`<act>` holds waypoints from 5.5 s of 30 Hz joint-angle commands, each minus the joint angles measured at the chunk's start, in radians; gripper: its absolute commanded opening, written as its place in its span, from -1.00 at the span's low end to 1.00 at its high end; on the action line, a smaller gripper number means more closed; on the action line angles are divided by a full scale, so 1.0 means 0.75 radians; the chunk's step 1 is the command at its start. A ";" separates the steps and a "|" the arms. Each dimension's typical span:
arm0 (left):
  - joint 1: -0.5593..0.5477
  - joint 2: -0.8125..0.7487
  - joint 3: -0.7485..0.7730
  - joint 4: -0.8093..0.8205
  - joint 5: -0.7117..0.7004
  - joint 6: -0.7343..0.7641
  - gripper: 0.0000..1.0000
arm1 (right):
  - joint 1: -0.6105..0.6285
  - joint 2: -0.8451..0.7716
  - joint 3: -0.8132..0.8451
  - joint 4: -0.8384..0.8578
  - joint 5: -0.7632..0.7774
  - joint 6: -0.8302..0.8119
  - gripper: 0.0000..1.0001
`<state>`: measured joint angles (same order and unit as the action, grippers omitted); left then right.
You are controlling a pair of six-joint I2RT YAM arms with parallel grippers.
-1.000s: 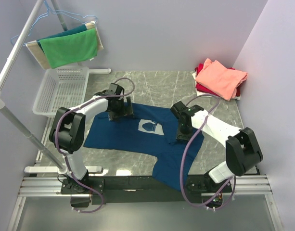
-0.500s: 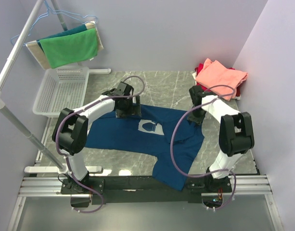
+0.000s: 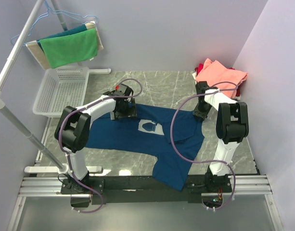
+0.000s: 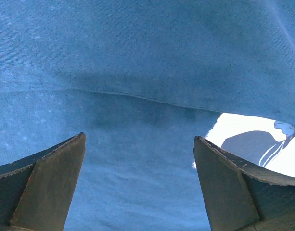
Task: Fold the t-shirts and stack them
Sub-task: Fold the tshirt
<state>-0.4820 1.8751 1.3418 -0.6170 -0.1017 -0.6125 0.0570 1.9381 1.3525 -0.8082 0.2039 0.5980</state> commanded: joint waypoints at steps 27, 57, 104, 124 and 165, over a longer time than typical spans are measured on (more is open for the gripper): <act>0.043 0.120 0.084 -0.083 -0.053 -0.055 0.99 | -0.021 -0.064 0.138 0.090 -0.006 -0.100 -0.40; 0.111 0.134 0.068 -0.126 -0.134 -0.091 0.99 | -0.021 0.114 0.219 0.061 -0.020 -0.141 -1.00; -0.096 0.115 0.070 0.393 0.569 -0.339 0.99 | 0.094 -0.639 -0.373 0.214 -0.237 0.023 -0.23; -0.400 0.220 0.181 0.279 0.355 -0.660 0.82 | 0.094 -0.815 -0.556 0.237 -0.241 -0.014 -0.28; 0.174 0.267 0.144 -0.233 -0.378 -0.486 0.92 | 0.126 -0.161 -0.286 0.116 -0.094 -0.098 -0.36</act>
<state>-0.4229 2.0342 1.4700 -0.7338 -0.3141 -0.9890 0.1432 1.7611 1.0863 -0.6693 0.0418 0.5503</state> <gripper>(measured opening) 0.958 0.320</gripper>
